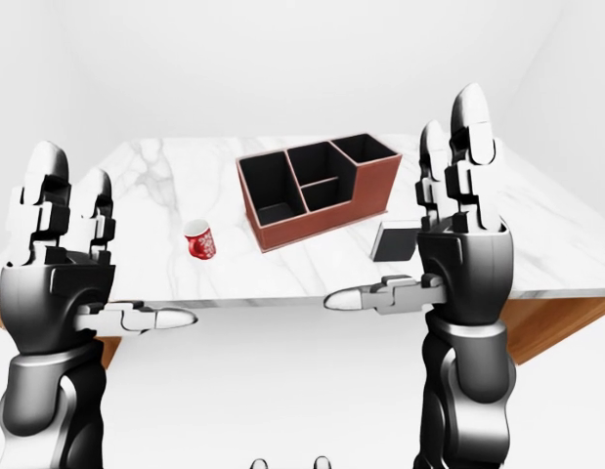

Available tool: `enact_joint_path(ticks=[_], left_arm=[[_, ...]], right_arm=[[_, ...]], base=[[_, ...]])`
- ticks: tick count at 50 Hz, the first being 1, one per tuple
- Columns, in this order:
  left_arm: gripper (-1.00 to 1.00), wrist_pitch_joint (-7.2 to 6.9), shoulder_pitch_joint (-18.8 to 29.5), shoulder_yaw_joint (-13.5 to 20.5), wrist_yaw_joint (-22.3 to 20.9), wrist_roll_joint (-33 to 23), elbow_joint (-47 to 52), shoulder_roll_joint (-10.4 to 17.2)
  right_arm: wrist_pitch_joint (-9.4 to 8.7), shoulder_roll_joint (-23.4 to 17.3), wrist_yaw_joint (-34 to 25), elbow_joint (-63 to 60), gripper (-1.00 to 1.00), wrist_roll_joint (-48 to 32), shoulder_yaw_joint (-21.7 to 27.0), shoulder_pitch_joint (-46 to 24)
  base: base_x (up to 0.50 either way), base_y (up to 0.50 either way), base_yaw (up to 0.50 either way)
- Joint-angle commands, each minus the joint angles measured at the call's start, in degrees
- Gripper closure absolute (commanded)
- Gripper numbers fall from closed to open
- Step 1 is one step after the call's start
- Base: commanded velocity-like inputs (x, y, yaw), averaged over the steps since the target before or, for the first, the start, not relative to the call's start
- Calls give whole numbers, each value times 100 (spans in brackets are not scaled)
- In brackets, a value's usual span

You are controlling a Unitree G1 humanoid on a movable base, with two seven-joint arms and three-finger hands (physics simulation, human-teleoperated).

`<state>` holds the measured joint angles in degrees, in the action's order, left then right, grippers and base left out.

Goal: Pick up the book and place it in the back compartment of the caddy.

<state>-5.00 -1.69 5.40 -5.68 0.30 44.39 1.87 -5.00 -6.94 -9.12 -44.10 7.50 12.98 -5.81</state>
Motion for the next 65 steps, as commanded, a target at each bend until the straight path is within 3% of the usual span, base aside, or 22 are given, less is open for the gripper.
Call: enact_joint_path(ticks=[1, 40, 46, 65], left_arm=[[-100, 0, 19, 30, -30, -3, 172, 1], [-100, 0, 41, 79, -44, 49, 263, 10], [-100, 0, 62, 88, -40, 59, 294, 15], [-100, 0, 68, 125, -52, 89, 362, 24]], right_arm=[[0, -56, -127, -110, -100, -32, 103, -45], [0, -83, -105, -61, -100, -228, 90, -127], [0, -93, -131, -85, -100, -403, 83, -177], [0, -642, -468, -99, -100, -874, 544, -569]], base=[[50, 0, 0], [50, 0, 0], [0, 0, 0], [0, 0, 0]])
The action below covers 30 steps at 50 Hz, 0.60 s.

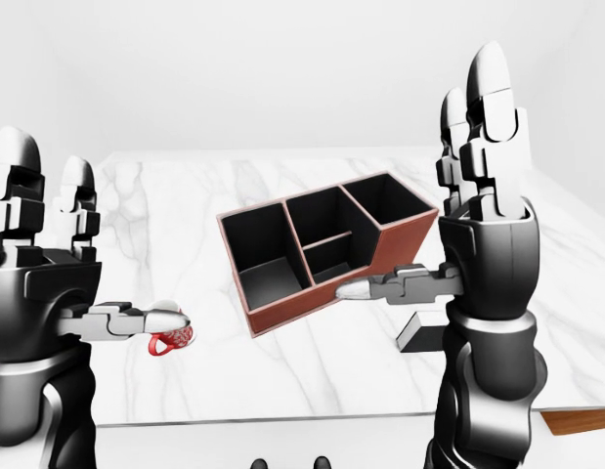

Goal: Pick up the book and place it in the back compartment of the caddy.

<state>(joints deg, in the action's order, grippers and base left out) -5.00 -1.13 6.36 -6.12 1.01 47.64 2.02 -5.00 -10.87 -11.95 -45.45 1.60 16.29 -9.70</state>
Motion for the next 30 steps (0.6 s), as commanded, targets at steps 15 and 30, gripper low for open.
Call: enact_joint_path(ticks=[15, 30], left_arm=[[-100, 0, 79, 126, -23, 59, 146, 40], [-100, 0, 128, 191, -39, 88, 275, 66]], right_arm=[[0, -784, -746, 257, -100, -1020, 512, -398], [0, -1213, -1450, 465, -100, -1690, 917, -444]], base=[[0, 0, 0], [0, 0, 0]])
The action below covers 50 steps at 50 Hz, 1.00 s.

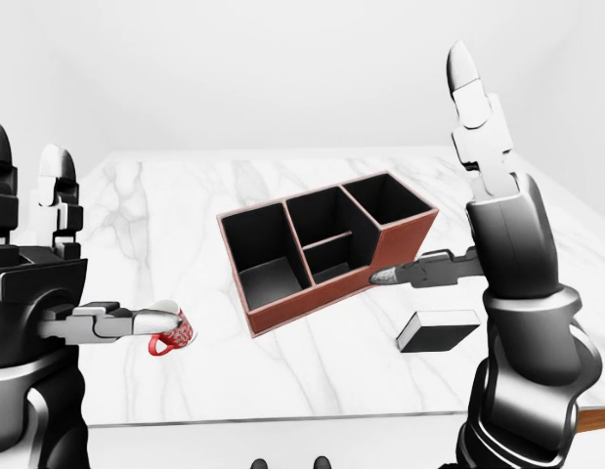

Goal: Pick up the book and place it in the back compartment of the caddy.

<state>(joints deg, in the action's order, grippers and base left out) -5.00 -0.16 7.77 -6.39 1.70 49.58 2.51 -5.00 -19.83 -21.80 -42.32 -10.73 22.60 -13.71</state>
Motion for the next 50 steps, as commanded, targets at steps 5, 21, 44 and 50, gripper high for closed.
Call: enact_joint_path(ticks=[5, 21, 44, 50], left_arm=[[-100, 0, 39, 62, -18, 22, 92, 23], [-100, 0, 64, 93, -20, 31, 56, 31], [-100, 0, 27, 93, -45, 27, 62, 29], [-100, 0, 41, 78, -42, 20, 104, 29]], right_arm=[[0, -442, -676, 186, -100, -631, 441, -43], [0, -741, -1479, 465, -100, -1337, 554, 71], [0, -517, -1820, 1036, -100, -2296, 838, 556], [0, -585, -1820, 1326, -100, -2346, 856, 551]], base=[[0, 0, 0], [0, 0, 0], [0, 0, 0], [0, 0, 0]])
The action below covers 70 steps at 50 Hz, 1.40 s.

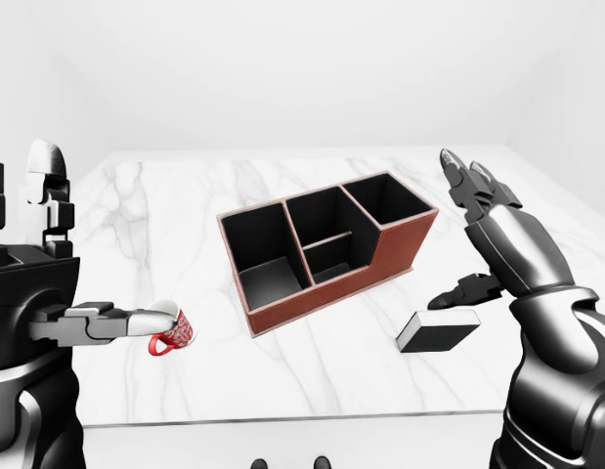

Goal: Pick up the book and place it in the back compartment of the caddy.

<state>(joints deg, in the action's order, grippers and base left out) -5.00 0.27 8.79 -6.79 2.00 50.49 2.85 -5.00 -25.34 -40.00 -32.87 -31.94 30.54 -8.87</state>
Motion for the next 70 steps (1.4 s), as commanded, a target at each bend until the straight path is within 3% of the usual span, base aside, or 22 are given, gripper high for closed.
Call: enact_joint_path(ticks=[1, 31, 70], left_arm=[[-100, 0, -1, -28, 0, -18, 4, -3], [-100, 0, -3, -38, -12, -60, -8, -5], [-100, 0, -28, -78, -23, -86, 16, -19]], right_arm=[[0, -45, 0, 461, -100, -221, 67, 59], [0, -94, 12, 1782, -100, -280, -76, 145], [0, -167, 581, 2846, -100, -434, -127, 305]], base=[[0, 0, 0], [0, 0, 0], [0, 0, 0]])
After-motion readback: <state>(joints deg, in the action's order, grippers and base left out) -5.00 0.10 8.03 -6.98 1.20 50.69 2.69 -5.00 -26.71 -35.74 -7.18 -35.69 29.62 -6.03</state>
